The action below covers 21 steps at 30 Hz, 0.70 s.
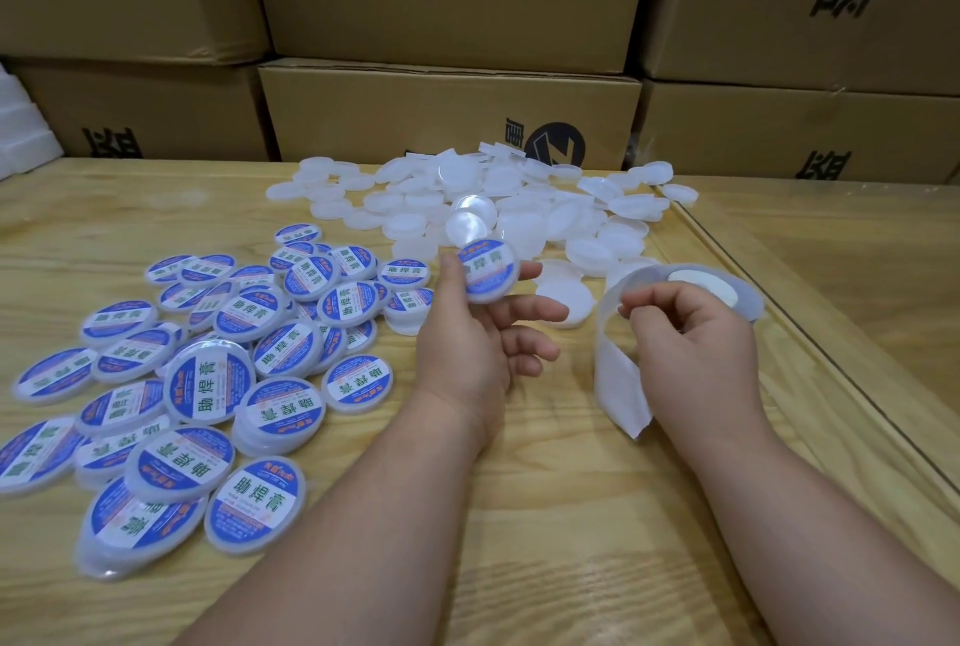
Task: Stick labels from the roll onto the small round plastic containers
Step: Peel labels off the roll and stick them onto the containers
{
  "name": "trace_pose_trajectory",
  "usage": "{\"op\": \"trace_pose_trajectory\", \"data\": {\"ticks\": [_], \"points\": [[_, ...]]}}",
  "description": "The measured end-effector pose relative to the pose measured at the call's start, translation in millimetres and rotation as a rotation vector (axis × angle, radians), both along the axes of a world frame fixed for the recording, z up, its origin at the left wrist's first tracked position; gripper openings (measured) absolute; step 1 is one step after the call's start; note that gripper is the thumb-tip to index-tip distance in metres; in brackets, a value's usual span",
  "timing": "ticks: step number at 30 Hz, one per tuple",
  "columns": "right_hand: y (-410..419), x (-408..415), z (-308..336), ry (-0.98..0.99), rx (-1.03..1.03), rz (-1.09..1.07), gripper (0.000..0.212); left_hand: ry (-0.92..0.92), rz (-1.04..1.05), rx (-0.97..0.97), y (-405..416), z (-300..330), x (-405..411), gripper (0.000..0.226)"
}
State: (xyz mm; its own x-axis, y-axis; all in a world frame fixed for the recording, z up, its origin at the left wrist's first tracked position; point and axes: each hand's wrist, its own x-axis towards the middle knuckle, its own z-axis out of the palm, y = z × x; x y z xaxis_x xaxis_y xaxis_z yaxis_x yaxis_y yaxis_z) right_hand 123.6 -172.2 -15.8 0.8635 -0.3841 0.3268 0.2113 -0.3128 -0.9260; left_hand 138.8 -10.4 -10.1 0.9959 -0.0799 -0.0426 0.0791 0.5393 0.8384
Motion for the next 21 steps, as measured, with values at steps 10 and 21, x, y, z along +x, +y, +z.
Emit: {"op": "trace_pose_trajectory", "data": {"ticks": [10,21], "points": [[-2,1,-2,0.067,-0.023,-0.037,0.026,0.168,0.261,-0.426,15,-1,12,0.064],[-3,1,0,0.116,-0.055,-0.046,0.026,-0.152,0.404,0.372,-4,-1,0,0.017]]}}
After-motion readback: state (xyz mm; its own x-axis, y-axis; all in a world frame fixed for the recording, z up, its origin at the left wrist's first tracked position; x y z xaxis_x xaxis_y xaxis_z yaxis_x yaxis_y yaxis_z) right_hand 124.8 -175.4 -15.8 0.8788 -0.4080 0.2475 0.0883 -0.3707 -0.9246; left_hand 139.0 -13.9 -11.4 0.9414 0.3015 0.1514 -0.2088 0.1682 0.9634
